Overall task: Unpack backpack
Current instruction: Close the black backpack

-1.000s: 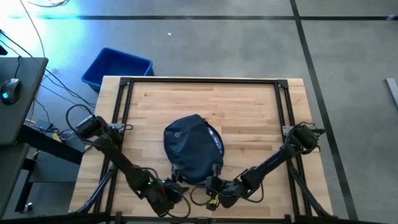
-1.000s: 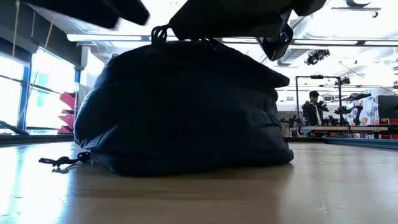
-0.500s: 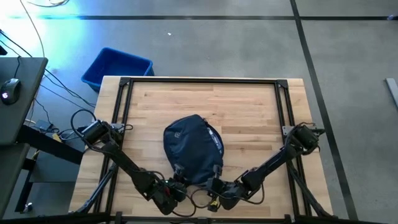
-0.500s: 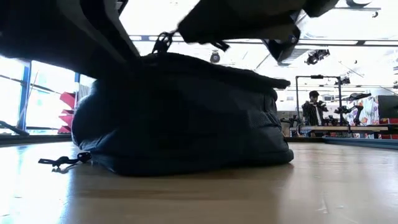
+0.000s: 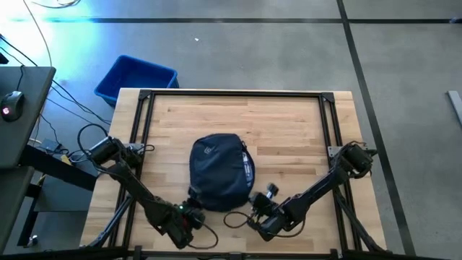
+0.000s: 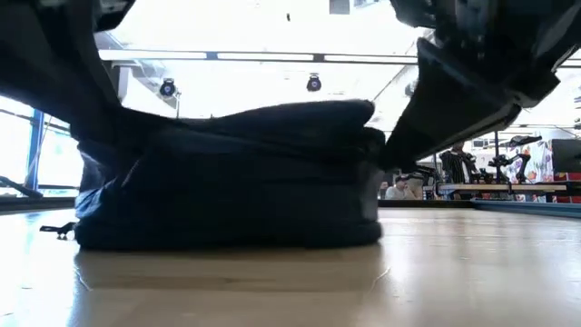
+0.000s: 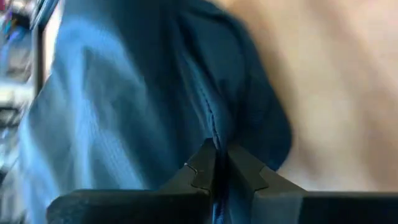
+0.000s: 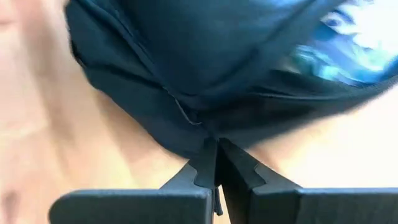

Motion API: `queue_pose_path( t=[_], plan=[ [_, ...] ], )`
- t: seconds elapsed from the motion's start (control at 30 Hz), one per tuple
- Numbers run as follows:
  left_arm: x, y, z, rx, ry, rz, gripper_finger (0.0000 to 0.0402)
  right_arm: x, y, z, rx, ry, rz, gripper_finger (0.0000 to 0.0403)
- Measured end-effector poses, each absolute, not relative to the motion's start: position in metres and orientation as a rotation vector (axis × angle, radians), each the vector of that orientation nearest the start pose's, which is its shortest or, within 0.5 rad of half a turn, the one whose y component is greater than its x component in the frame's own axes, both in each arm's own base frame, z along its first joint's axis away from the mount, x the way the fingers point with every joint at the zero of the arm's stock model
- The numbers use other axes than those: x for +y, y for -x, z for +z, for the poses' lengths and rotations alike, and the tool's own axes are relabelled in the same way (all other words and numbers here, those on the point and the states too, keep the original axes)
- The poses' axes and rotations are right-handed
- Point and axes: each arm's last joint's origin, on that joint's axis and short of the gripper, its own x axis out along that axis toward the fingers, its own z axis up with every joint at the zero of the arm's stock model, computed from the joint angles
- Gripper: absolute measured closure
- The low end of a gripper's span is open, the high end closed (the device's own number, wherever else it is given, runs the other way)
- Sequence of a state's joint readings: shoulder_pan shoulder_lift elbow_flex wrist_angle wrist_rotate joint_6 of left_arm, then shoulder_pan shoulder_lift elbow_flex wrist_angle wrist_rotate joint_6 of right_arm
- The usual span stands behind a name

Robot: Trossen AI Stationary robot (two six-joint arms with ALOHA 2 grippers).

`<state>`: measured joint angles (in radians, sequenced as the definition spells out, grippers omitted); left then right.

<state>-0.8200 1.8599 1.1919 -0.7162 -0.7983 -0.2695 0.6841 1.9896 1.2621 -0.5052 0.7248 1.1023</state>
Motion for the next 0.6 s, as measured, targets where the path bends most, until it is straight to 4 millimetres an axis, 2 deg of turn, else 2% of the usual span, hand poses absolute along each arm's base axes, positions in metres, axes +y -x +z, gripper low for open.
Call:
queue_pose_path(
  t=[0.17,0.33,0.47,0.6],
  plan=[
    [-0.219,-0.235,0.167,0.923,-0.749,0.351,0.0397,0.231,-0.304,0.143,0.749,-0.209,-0.485,0.0403],
    [-0.205,-0.218,0.176,0.894,-0.735,0.530,0.0368,0.247,-0.325,0.158,0.605,-0.198,-0.265,0.0403],
    [-0.206,-0.211,0.189,0.850,-0.677,0.529,0.0331,0.258,-0.339,0.172,0.428,-0.187,-0.147,0.0403],
    [-0.215,-0.214,0.211,0.809,-0.582,0.457,0.0300,0.260,-0.341,0.172,0.406,-0.165,-0.138,0.0403]
  ],
)
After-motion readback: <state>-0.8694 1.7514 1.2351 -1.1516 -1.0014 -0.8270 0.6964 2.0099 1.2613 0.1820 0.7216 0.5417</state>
